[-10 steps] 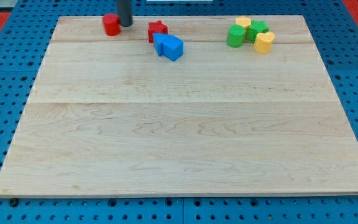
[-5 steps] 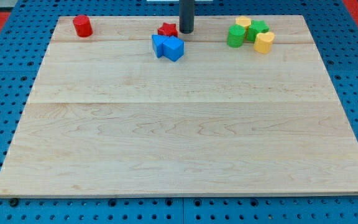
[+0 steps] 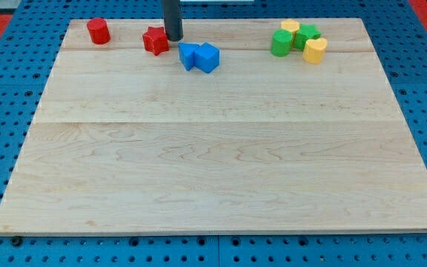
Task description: Place the red star towards the bottom right of the red circle
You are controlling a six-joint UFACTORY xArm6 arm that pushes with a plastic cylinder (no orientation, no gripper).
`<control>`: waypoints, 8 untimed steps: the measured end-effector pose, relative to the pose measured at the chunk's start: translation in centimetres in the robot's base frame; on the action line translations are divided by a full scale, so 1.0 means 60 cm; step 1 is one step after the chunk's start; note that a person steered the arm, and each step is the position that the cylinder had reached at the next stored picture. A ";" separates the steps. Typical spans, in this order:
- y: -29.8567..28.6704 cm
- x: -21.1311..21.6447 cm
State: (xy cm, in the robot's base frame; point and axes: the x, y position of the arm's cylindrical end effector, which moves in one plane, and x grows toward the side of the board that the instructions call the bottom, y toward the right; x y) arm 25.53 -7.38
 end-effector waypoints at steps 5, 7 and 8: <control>-0.031 -0.024; -0.016 -0.017; -0.078 -0.029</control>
